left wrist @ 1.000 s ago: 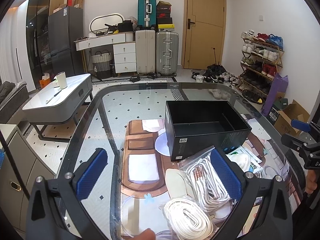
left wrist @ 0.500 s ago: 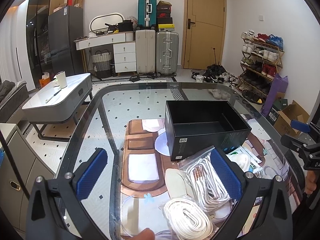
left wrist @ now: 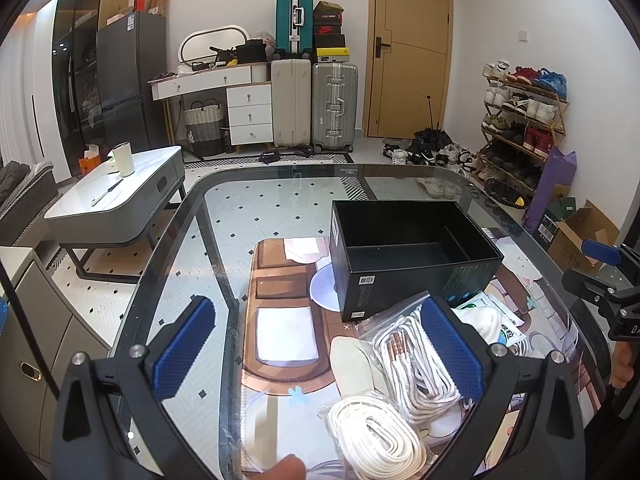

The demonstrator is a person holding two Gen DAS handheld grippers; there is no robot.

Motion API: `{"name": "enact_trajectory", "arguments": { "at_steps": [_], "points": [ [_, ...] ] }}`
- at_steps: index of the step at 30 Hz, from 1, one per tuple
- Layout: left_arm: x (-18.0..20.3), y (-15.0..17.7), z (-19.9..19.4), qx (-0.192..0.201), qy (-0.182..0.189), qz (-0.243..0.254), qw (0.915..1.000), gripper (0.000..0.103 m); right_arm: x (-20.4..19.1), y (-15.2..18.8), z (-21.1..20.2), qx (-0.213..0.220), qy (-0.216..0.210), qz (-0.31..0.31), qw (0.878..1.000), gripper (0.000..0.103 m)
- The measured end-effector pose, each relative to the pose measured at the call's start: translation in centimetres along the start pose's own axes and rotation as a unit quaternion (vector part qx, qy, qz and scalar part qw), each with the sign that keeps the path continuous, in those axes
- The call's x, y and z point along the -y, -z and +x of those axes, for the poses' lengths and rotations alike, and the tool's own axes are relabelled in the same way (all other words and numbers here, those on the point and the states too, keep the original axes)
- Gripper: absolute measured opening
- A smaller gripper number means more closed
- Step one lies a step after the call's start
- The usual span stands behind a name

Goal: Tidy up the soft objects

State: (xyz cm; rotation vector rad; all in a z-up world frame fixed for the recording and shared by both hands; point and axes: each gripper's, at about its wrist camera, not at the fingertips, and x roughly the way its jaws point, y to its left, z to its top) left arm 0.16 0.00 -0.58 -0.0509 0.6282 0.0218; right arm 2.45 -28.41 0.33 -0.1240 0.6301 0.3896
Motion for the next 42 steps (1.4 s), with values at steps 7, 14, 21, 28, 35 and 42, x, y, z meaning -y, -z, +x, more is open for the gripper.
{"name": "enact_trajectory", "arguments": {
  "at_steps": [7, 14, 21, 28, 35, 42],
  "points": [
    [0.0, 0.0, 0.0, 0.0, 0.0, 0.0, 1.0, 0.103, -0.1, 0.0, 0.0, -0.002, -0.001, 0.0, 1.0, 0.103],
    [-0.2, 0.0, 0.1, -0.002, -0.001, 0.0, 1.0, 0.103, -0.4, 0.2, 0.1, -0.002, 0.0, -0.001, 1.0, 0.103],
    [-0.2, 0.2, 0.1, -0.005, -0.002, 0.003, 1.0, 0.103, -0.5, 0.2, 0.2, 0.0, 0.0, -0.002, 1.0, 0.103],
    [0.2, 0.2, 0.4, -0.016, 0.004, 0.007, 0.9998, 0.103, -0.4, 0.4, 0.5, -0.008, -0.01, 0.006, 1.0, 0.103],
    [0.6, 0.4, 0.9, -0.04, 0.016, 0.012, 0.999, 0.103, -0.4, 0.8, 1.4, -0.039, -0.022, 0.006, 0.999, 0.103],
    [1.1, 1.4, 1.3, -0.072, 0.028, 0.017, 0.9968, 0.103, -1.0, 1.6, 2.1, -0.069, -0.027, -0.013, 0.997, 0.103]
  ]
}}
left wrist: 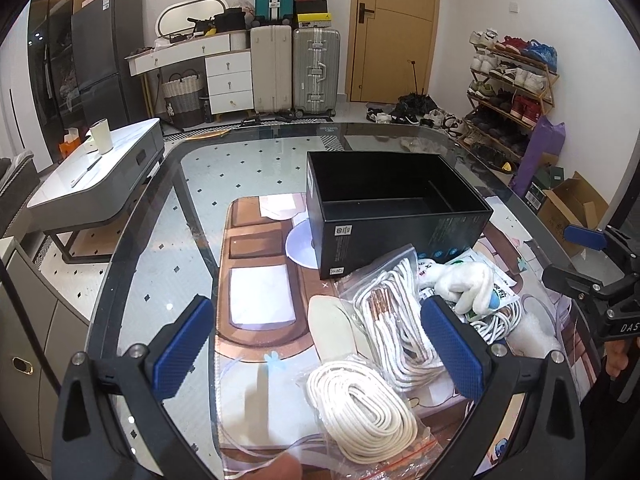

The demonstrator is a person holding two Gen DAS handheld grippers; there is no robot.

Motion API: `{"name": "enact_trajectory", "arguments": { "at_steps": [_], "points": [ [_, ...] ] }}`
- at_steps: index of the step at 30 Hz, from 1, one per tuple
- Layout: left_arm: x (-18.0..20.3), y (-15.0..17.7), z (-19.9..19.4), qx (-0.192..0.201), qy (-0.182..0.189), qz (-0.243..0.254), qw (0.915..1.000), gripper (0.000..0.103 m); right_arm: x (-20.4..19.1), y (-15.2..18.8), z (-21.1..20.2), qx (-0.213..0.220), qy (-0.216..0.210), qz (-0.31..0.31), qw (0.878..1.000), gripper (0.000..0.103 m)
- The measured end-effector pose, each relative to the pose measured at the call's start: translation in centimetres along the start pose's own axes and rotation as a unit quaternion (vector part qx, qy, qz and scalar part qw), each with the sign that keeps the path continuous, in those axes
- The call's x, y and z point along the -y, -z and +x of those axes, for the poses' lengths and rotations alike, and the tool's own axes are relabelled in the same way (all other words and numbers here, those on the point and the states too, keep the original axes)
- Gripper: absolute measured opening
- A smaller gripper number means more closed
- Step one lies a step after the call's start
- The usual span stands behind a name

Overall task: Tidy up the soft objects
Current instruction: 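Move left tool to the white rope bag while right tool approaches the white foam block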

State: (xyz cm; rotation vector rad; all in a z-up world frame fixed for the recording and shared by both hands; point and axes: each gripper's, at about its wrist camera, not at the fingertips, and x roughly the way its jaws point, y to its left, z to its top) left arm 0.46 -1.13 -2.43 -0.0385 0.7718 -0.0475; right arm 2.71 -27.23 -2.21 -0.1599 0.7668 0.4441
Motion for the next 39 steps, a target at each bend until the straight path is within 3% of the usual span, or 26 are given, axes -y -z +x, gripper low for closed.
{"name": "enact_trajectory", "arguments": {
  "at_steps": [10, 39],
  "points": [
    [0.3, 1.2, 0.7, -0.046, 0.009, -0.006, 0.9989, 0.103, -0.8, 1.8, 0.2, -0.026, -0.003, -0.003, 1.0, 0.103],
    [1.3, 4.1, 2.1, -0.108, 0.01, 0.001, 0.994, 0.103, -0.1, 5.2, -0.4, -0.058, 0.014, 0.006, 0.998, 0.103]
  ]
}}
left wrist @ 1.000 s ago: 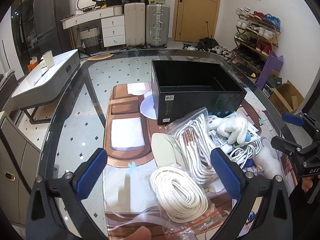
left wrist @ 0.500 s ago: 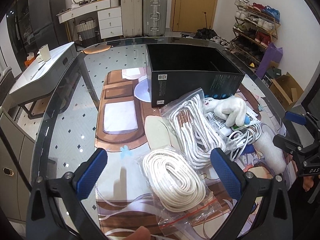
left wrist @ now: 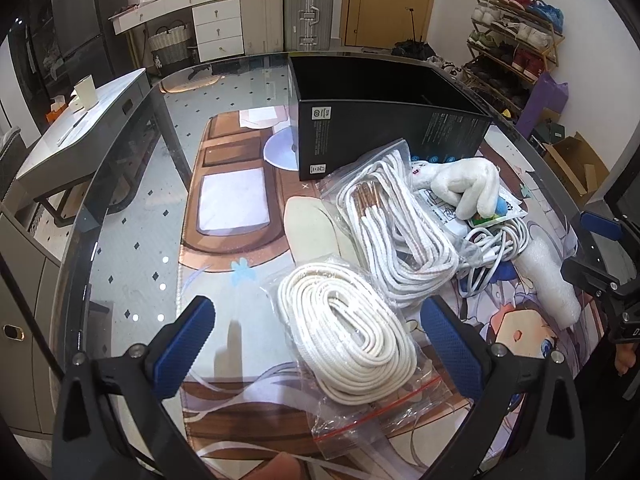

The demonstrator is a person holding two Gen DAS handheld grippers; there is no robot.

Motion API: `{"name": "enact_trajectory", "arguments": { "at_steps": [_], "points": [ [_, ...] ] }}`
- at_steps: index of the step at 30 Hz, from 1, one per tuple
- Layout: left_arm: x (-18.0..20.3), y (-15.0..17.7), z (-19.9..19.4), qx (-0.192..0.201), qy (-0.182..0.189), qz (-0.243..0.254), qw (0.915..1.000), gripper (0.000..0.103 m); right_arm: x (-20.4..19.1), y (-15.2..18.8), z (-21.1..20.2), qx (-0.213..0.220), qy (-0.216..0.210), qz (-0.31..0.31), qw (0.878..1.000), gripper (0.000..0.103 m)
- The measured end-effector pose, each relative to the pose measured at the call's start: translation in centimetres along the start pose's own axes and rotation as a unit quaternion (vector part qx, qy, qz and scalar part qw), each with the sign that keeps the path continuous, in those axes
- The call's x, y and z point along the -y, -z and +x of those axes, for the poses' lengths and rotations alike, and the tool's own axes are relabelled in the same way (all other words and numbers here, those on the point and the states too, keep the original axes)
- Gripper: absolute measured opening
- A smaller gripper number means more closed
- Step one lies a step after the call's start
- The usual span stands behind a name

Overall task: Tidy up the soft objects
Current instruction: 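Move left tool to the white rope bag while right tool approaches the white foam block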

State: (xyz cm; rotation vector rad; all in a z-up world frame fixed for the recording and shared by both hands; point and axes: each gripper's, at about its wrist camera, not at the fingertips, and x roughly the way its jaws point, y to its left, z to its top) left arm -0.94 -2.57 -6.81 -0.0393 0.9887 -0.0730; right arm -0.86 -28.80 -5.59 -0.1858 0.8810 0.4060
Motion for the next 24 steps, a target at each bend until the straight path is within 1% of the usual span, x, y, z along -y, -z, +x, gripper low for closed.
{"name": "enact_trajectory", "arguments": {
  "at_steps": [9, 13, 17, 21, 24],
  "points": [
    [0.1, 0.3, 0.9, -0.025, -0.009, 0.005, 0.9996, 0.103, -0.4, 0.3, 1.3, -0.025, 0.01, -0.012, 1.0, 0.103],
    [-0.2, 0.4, 1.4, -0.035, -0.012, 0.002, 0.9993, 0.103, -0.7, 0.6, 2.0, -0.041, 0.012, -0.02, 0.999, 0.103],
    [-0.4, 0.4, 1.7, -0.043, -0.012, -0.001, 0.999, 0.103, -0.8, 0.8, 2.5, -0.048, 0.014, -0.024, 0.998, 0.103],
    [-0.8, 0.4, 2.1, -0.053, -0.009, -0.013, 0.9985, 0.103, -1.0, 0.9, 3.2, -0.061, 0.018, -0.031, 0.998, 0.103],
    [-1.1, 0.4, 2.2, -0.053, -0.01, -0.017, 0.9984, 0.103, -1.1, 0.9, 3.6, -0.067, 0.019, -0.038, 0.997, 0.102]
  ]
}}
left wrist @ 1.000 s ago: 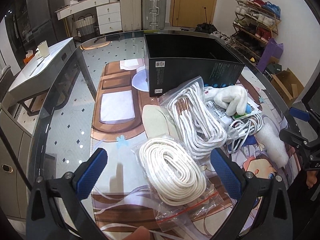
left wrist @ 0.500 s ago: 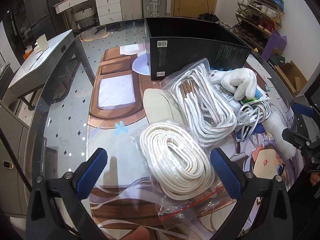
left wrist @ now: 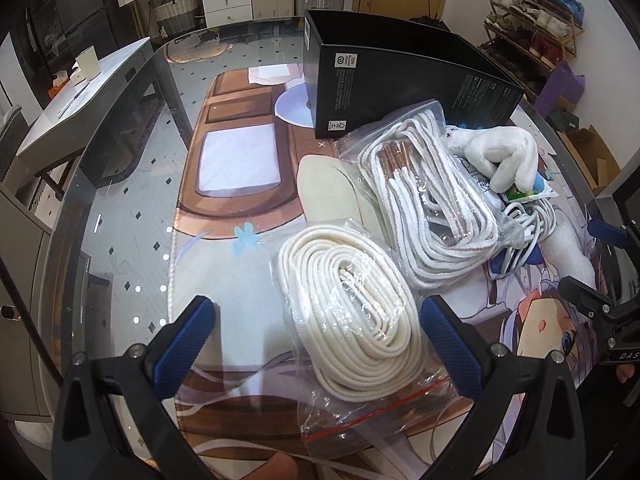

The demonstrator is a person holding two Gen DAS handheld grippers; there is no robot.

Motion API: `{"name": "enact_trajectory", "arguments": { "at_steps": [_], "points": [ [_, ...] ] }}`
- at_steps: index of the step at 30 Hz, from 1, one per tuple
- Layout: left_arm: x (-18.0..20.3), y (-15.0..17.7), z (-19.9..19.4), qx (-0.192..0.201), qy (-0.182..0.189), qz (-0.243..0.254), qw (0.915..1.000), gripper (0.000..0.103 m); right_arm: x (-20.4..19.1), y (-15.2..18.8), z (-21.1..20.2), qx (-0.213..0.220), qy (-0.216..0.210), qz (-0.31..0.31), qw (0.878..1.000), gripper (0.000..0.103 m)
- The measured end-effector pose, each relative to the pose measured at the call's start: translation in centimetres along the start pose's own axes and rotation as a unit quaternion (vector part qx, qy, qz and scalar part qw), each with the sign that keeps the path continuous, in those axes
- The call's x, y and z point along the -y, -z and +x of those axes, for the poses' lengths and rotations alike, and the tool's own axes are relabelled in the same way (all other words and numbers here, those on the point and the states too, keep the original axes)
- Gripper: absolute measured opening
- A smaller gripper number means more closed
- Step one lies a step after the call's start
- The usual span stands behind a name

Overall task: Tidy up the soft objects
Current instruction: 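Move left tool to the white rope bag while right tool approaches the white foam block, then close left tool on the rope bag while right tool grips the foam block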

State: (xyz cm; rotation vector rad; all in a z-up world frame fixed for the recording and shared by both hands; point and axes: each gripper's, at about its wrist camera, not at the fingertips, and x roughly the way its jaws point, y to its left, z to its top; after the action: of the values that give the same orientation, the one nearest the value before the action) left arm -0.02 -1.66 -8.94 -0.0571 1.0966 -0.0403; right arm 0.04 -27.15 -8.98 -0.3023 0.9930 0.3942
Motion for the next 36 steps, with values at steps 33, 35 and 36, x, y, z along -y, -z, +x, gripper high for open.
{"name": "enact_trajectory", "arguments": {
  "at_steps": [33, 35, 36],
  "points": [
    [0.3, 0.9, -1.0, 0.043, -0.026, 0.016, 0.9986, 0.056, 0.8, -0.1, 0.5, 0.0, -0.016, 0.021, 1.0, 0.036],
    [0.1, 0.9, -1.1, 0.045, -0.026, 0.015, 0.9985, 0.049, 1.0, -0.1, 0.4, 0.004, -0.016, 0.025, 1.0, 0.036],
    [0.1, 1.0, -1.1, 0.045, -0.027, 0.015, 0.9985, 0.048, 1.1, -0.2, 0.2, 0.008, -0.016, 0.027, 0.999, 0.036]
  ]
}}
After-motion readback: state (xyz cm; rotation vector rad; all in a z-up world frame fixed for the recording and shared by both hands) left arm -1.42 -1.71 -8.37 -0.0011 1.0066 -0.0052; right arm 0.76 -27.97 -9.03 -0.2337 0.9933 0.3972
